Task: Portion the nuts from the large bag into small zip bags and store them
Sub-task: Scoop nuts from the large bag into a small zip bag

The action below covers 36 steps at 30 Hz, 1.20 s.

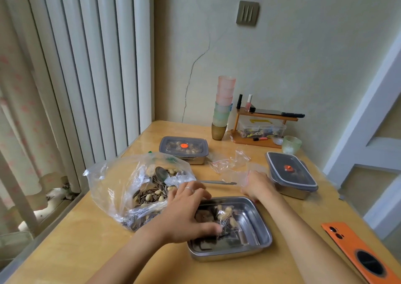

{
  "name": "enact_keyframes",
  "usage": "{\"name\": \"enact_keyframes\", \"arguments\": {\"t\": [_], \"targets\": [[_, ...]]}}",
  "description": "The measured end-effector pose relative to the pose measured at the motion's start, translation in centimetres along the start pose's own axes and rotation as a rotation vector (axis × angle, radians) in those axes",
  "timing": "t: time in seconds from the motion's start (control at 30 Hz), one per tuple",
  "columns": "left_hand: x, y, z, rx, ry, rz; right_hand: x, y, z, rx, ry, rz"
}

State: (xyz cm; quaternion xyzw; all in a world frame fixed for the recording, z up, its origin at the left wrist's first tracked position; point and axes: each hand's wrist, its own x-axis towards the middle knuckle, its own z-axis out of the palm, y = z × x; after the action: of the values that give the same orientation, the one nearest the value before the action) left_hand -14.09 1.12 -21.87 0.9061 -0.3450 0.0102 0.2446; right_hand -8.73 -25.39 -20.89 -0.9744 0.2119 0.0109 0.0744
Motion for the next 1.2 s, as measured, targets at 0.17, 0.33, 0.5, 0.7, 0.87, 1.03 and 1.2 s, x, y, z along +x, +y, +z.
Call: {"name": "enact_keyframes", "arguments": {"t": [0.17,0.33,0.5,0.7,0.87,1.03,1.2], "targets": [[0.4,-2.2,-0.5,-0.167,0.373,0.005,0.6,0.8,0.9,0.086,0.219,0.054],[0.1,-4.3,-1.3,-0.466,0.603,-0.152,-2.8,-0.6,-1.4,0.272,0.475,-0.024],[0.2,-5.8,-1.7,-0.983,0.543,-0.233,-8.1,-6.8,-4.8,0.971,0.019,-0.349],[-0.7,-6.6,-2.8,-1.437,0.331,-0.26,-8.0,-11.9,-3.7,0.984,-0.339,-0.385],[-1.0,-7.6,-3.2,-1.559,0.456,-0.372,-6.2,-13.6,-3.8,0.79,-0.257,-0.294],[-0.9,-8.2,-3.5,-1.565,0.498,-0.409,-5.8,-15.1,-3.5,0.556,0.053,-0.27],[-0.9,-8.7,-3.5,-1.596,0.568,-0.459,-7.7,-17.3,-3.4,0.597,0.293,-0.486]]}}
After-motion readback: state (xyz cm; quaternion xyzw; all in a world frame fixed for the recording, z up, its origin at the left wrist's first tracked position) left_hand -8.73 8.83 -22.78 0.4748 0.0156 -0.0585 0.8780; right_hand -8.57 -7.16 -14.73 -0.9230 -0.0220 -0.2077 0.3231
